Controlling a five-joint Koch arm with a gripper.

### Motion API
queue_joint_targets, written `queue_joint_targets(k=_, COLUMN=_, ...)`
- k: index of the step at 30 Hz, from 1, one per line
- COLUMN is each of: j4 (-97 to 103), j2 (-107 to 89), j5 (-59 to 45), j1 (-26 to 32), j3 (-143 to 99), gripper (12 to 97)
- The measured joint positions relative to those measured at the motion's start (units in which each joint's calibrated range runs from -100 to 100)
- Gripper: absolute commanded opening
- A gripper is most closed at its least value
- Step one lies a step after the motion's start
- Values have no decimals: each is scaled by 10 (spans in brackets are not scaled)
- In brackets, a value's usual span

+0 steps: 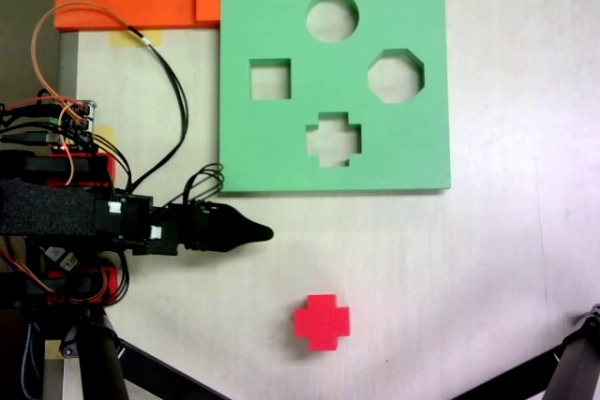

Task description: Put the cross columnar block into the corresponding hole

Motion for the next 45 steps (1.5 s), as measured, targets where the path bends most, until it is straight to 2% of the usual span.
queue_joint_targets(k=26, j4=0, j2=0, j5=3, j1=-4, j3=0, gripper=494)
queue_joint_targets(k=31, j4=0, j2=0, j5=113, j1=-30, j3=0, gripper=499)
queue_joint_targets(k=35, j4=-1, j2=0, j5=229, j1=-50, j3=-2, gripper=469)
queue_joint_targets(k=39, j4=-7, j2=0, j5=302, j1=-57, j3=-4, gripper=458)
queue_joint_targets(k=43, j4=-79, j2=0, j5=368, j1=-64, j3=6, gripper=454)
queue_joint_targets(k=45, j4=-201, j2=0, j5=392, j1=-78, j3=72, gripper=454)
